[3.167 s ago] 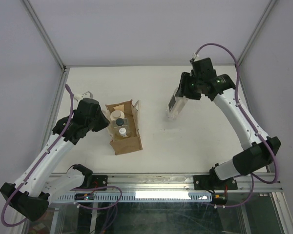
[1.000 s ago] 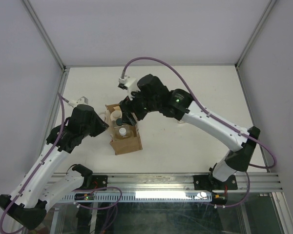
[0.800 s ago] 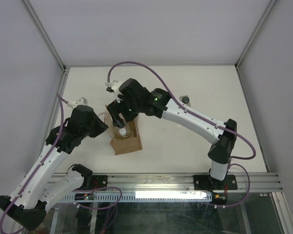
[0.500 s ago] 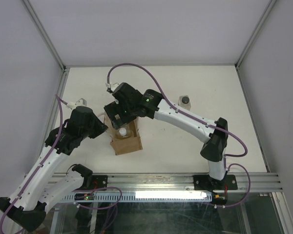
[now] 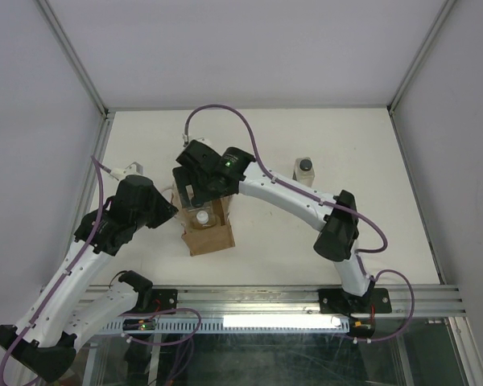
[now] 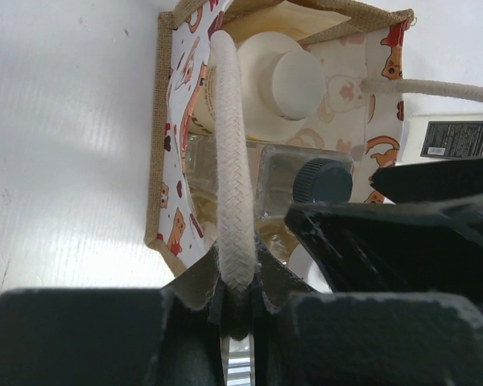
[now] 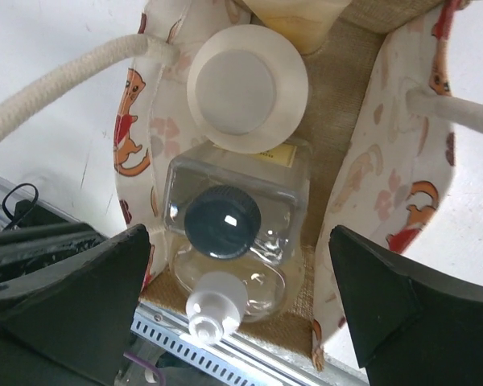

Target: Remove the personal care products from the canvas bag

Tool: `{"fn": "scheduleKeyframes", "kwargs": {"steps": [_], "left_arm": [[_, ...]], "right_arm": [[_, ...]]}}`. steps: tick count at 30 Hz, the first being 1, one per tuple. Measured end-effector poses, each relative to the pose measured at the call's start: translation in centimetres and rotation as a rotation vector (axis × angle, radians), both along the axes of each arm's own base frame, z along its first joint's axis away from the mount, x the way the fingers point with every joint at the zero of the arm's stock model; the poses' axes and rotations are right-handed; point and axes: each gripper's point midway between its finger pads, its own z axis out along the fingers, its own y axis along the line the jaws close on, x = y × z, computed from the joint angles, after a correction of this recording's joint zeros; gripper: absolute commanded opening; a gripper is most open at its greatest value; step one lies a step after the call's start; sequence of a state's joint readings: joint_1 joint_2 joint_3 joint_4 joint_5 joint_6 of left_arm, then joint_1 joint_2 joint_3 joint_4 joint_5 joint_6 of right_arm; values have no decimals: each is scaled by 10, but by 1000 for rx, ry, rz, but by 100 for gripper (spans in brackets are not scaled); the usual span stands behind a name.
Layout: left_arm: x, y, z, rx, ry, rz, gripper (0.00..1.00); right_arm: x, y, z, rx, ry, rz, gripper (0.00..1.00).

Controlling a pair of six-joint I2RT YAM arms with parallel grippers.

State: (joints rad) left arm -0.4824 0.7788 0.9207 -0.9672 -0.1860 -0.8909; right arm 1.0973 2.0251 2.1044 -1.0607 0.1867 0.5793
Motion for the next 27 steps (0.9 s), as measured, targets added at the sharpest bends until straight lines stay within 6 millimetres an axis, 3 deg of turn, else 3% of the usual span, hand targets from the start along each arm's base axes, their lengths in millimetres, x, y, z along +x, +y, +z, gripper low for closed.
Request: {"fn": "scheduleKeyframes", "kwargs": {"steps": [18, 27], "left_arm": [[0, 1, 1, 3, -7, 5, 0], [0, 4, 2, 8, -19, 15, 0]], "right_arm": [[5, 18, -52, -85, 77, -56, 97], [6, 15, -58, -142, 82, -86, 83]]}}
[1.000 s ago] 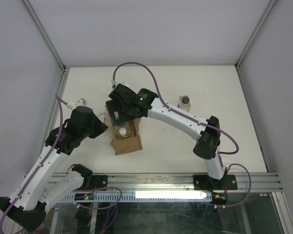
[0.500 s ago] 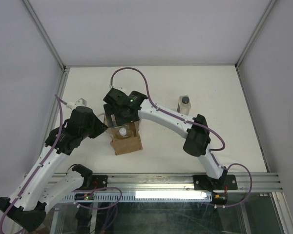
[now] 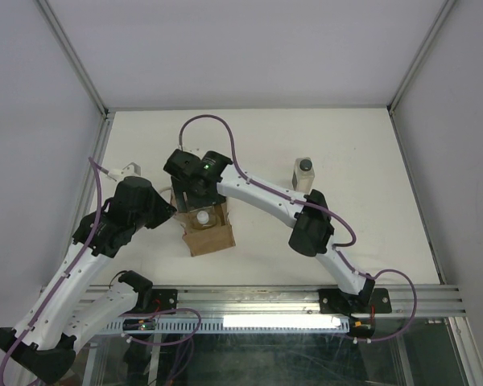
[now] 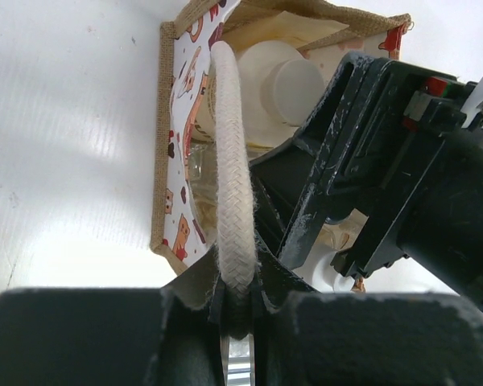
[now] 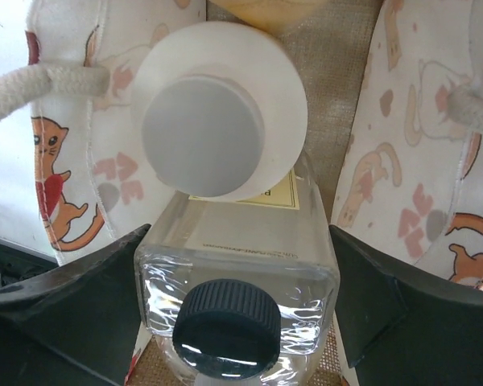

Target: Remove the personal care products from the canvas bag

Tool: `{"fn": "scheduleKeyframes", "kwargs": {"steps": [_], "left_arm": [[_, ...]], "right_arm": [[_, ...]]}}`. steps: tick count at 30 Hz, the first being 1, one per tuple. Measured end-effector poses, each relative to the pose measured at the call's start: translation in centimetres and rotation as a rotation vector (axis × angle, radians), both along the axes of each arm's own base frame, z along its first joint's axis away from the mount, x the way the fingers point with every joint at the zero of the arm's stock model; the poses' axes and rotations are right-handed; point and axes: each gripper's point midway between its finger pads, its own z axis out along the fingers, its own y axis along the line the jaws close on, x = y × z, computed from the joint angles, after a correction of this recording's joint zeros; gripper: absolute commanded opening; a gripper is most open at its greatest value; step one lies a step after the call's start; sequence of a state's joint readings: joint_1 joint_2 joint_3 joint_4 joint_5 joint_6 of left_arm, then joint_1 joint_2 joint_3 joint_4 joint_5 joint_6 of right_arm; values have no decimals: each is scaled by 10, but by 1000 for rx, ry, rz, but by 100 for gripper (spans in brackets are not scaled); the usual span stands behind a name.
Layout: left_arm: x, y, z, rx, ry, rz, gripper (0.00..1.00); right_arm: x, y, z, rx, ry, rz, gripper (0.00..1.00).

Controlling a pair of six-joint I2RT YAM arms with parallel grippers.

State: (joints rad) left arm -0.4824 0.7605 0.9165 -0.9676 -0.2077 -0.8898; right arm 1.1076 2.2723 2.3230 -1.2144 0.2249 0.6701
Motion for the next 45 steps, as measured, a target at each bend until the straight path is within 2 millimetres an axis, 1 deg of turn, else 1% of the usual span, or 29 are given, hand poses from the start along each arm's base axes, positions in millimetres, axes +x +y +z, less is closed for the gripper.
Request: {"fn": "scheduleKeyframes", "kwargs": {"steps": [5, 10, 14, 18, 21, 22, 27, 29, 33, 38, 40, 45], "left_arm": [[0, 0, 0, 0, 0, 0, 0], [1, 0, -1, 2, 3, 0, 0], [1, -1, -2, 5, 5, -2, 0], [2, -1, -2, 9, 7, -5, 0], [3, -1, -3, 12, 11, -5, 0], [4, -2, -4, 13, 12, -6, 0], [7, -3, -5, 22, 23, -8, 0], [7, -4, -4, 24, 24, -10, 0], [8, -4, -3, 24, 22, -10, 0], [8, -4, -3, 24, 23, -10, 0], [8, -4, -3, 24, 23, -10, 0], [8, -4, -3, 24, 23, -10, 0]], "right_arm": [[-3, -2, 1, -9, -2, -7, 72], [-5, -6, 4, -27, 2, -8, 50], [-2, -12, 5, -54, -15, -1, 33], [2, -17, 7, -83, -49, 25, 20], [5, -19, 8, -102, -71, 49, 3], [6, -20, 8, -109, -78, 58, 0], [8, -21, 17, -111, -105, 106, 0], [8, -22, 24, -95, -116, 129, 0], [9, -28, 50, -37, -133, 174, 0], [13, -34, 78, 72, -97, 199, 0], [15, -39, 86, 108, -75, 209, 0], [18, -43, 97, 183, -23, 224, 0]]}}
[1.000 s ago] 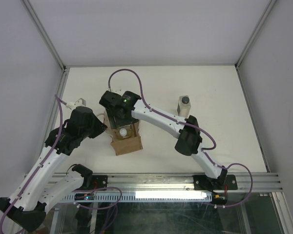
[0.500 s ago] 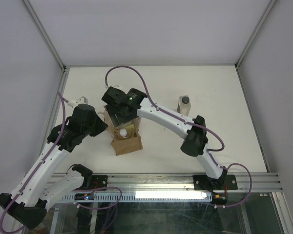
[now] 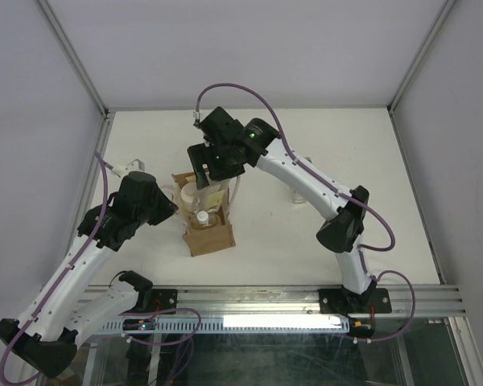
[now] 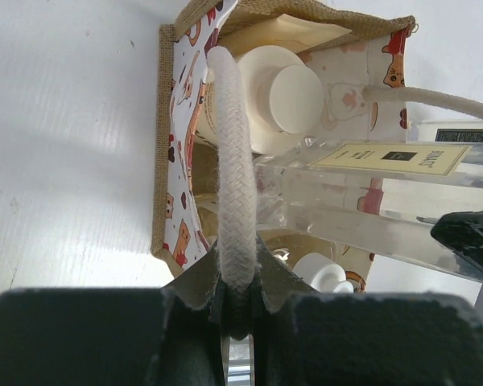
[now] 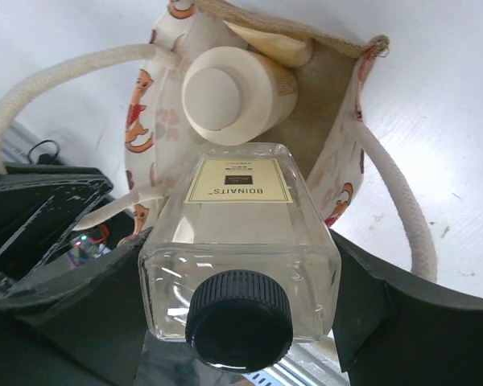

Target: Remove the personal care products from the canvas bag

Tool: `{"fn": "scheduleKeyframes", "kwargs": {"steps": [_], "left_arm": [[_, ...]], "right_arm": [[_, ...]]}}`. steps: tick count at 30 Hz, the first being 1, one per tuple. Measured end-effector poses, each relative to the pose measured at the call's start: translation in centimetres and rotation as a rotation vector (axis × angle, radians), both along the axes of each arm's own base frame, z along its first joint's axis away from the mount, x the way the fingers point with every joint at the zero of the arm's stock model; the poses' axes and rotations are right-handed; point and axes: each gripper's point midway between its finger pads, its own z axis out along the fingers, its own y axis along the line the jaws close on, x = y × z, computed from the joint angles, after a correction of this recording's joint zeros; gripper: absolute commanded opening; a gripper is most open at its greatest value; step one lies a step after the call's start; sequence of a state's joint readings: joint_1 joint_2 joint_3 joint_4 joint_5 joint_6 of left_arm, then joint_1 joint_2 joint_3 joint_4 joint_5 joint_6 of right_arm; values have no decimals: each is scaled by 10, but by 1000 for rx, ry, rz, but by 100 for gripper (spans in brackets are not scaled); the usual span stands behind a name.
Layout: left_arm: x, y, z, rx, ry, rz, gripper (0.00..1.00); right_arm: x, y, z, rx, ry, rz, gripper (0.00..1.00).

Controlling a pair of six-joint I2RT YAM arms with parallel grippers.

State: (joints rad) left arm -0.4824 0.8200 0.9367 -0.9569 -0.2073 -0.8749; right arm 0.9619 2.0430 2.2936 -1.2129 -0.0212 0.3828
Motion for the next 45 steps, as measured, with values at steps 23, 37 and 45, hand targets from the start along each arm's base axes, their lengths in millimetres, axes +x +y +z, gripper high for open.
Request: {"fn": "scheduleKeyframes", "kwargs": {"steps": [23, 37, 45], "left_arm": [[3, -1, 3, 2, 3, -1, 0], [5, -2, 3, 7, 6, -3, 0], [6, -3, 2, 16, 9, -11, 0]], "right_arm": [[65, -49, 96, 555, 256, -173, 0], [129, -160, 116, 682, 130, -367, 0], [130, -195, 52, 360, 27, -395, 0]]}}
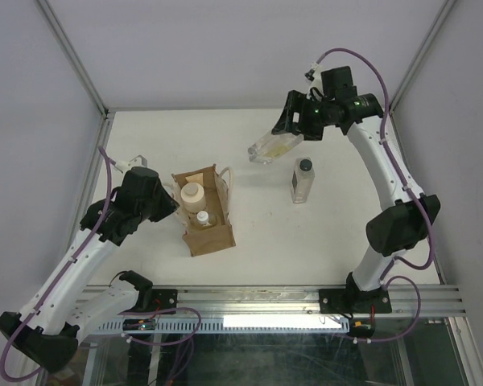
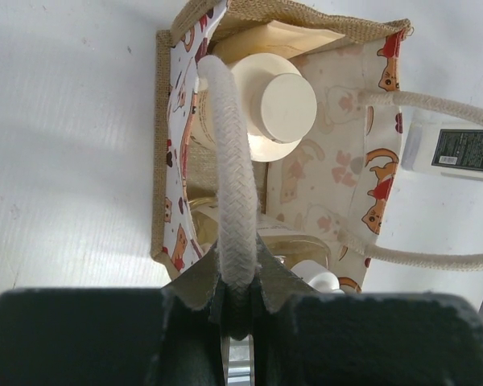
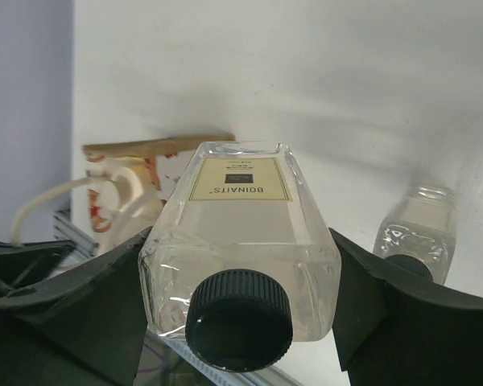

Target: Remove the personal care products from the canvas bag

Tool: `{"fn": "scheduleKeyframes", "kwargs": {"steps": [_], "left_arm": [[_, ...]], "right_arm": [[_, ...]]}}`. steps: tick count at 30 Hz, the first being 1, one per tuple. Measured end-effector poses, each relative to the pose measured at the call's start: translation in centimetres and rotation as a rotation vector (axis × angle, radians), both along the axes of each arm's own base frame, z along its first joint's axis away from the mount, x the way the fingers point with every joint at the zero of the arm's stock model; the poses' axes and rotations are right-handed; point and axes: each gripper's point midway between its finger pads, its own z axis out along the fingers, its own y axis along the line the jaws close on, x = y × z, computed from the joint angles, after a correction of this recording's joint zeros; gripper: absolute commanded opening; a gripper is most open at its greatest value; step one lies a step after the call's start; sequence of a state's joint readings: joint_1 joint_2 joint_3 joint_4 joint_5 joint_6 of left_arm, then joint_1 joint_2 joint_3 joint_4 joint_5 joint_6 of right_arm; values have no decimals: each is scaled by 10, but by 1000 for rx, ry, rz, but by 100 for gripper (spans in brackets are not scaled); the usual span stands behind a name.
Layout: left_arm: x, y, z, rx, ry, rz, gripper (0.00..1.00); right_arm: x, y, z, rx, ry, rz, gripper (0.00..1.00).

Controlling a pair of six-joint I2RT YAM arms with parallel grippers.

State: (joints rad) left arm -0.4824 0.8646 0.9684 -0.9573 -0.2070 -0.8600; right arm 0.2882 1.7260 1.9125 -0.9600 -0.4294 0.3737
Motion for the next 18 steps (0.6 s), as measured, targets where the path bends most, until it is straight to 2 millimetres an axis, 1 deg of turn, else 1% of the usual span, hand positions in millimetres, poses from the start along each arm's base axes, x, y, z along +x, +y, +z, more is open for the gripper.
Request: {"fn": "scheduleKeyframes", "kwargs": {"steps": [4, 9, 12, 18], "left_arm": [[1, 0, 0, 6, 0, -5, 0], [1, 0, 0, 7, 0, -6, 0], [1, 0, 0, 6, 0, -6, 0], [2, -1, 0, 5, -3, -6, 0]], "right_arm": [[-18, 11, -24, -151, -6, 68, 0], [-42, 26, -42, -311, -6, 137, 0], [-50, 24, -52, -377, 8, 142, 0], [-53, 18, -71, -501, 2, 137, 0]]}}
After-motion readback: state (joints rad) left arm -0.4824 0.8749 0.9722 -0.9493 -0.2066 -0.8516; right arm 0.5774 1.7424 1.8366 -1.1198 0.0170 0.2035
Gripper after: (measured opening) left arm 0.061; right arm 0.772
